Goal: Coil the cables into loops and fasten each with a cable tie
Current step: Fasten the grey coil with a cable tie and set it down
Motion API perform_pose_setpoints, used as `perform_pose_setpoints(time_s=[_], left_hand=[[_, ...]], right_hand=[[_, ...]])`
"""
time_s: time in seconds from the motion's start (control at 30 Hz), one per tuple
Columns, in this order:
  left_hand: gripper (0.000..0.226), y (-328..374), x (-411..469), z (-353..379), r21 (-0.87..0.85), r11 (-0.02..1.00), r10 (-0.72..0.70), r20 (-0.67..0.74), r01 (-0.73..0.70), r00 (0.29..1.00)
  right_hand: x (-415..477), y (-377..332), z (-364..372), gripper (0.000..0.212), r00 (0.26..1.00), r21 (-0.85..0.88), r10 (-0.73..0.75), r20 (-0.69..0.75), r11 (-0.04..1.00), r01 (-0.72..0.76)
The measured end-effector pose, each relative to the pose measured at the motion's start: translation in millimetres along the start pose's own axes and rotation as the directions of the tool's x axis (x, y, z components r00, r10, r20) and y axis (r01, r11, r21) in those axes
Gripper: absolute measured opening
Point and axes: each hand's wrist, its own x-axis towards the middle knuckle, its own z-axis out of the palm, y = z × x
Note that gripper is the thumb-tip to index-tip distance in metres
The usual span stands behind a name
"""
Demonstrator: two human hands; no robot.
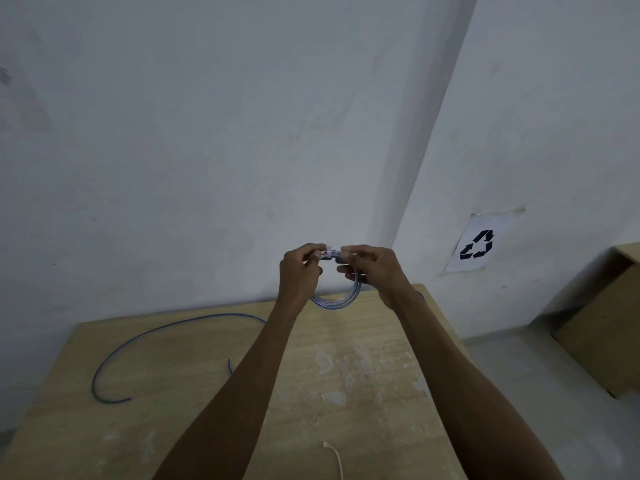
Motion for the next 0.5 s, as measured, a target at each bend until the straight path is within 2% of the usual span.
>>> perform_pose_setpoints(time_s=[0.17,0.27,0.5], left_hand=[[0.019,-0.6,2.9,-2.3,-0.101,0.995,-0.008,0.061,0.014,0.998],[0.022,-4.1,3.1,-3.2,-0.096,0.995,0.002,0.052,0.003,0.999],[0.017,4.2,6.9,-9.4,-0.169,0.980,-0.090,0.071,0.101,0.993]], right_hand=[[-5.4,13.4,3.8,0.027,0.990,0.064,-0.136,-0.025,0.988,0.137],[-4.3,13.1,5.3,0.028,0.990,0.070,-0.142,-0.015,0.987,0.143],[-2.8,14.0,8.2,0.024,0.994,0.179,-0.112,-0.006,0.978,0.111]])
